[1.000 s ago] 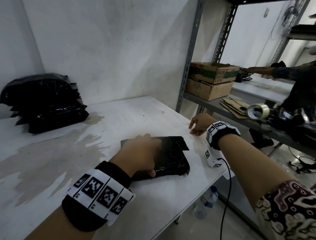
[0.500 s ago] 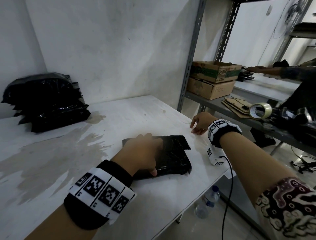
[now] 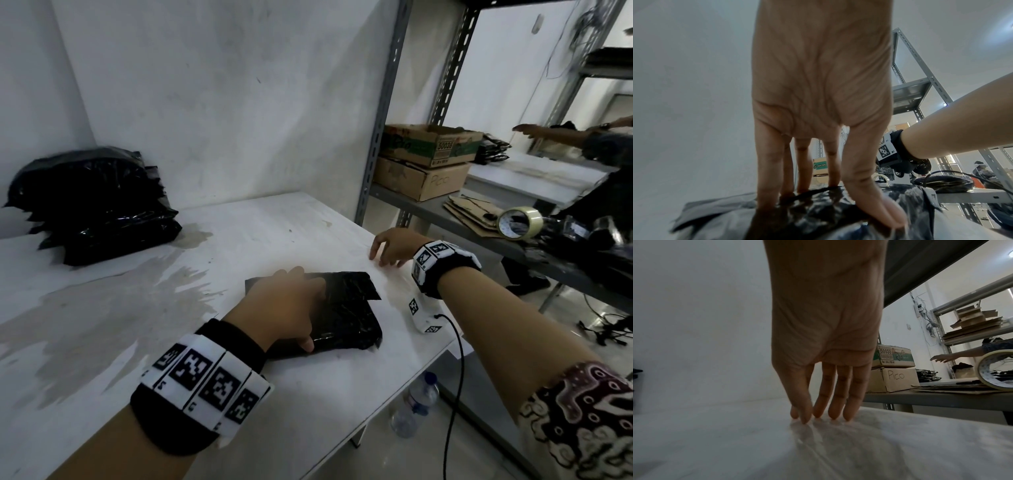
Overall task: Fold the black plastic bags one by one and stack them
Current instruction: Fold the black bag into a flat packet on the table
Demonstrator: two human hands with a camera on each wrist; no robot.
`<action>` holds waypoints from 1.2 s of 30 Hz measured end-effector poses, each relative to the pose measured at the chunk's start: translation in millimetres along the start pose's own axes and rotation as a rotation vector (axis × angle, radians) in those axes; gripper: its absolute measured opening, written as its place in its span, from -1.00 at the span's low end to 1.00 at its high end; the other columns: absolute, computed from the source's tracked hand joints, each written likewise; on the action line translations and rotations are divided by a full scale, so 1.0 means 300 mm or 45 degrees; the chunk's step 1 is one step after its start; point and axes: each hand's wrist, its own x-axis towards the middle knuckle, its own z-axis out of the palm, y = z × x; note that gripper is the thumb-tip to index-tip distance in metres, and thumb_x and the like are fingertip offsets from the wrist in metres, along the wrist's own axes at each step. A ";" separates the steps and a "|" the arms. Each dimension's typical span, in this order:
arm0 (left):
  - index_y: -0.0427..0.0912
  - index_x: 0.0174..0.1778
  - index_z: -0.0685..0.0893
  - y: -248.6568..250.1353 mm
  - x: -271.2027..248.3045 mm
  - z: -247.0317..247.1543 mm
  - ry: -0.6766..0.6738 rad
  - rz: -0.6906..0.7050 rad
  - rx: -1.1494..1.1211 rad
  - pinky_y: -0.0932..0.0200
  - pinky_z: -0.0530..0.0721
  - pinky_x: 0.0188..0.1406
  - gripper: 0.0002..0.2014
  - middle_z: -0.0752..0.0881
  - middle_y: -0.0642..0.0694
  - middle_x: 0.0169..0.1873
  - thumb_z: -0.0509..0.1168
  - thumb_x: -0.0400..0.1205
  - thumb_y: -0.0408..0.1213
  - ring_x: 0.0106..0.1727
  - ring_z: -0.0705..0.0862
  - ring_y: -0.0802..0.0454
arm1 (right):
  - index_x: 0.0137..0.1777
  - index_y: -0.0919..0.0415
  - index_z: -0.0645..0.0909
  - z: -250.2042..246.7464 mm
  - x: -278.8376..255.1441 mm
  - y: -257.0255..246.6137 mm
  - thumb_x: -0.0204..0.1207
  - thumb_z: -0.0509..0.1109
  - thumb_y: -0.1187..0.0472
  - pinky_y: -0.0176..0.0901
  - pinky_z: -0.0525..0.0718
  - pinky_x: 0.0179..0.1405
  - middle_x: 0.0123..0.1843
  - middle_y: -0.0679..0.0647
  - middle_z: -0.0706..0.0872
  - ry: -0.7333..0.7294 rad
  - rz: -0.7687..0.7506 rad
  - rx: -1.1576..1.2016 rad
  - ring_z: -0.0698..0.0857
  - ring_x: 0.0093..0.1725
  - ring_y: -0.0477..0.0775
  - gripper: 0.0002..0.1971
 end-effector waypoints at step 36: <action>0.10 0.42 0.40 -0.001 -0.006 0.001 0.007 0.001 0.017 0.09 0.47 0.11 -0.28 0.41 -0.04 0.27 0.57 0.38 -0.06 0.32 0.43 -0.05 | -0.01 0.40 0.78 0.016 -0.015 0.020 0.38 0.56 0.24 -0.08 0.76 0.04 -0.01 0.26 0.81 0.205 0.285 -0.078 0.78 -0.02 0.16 -0.74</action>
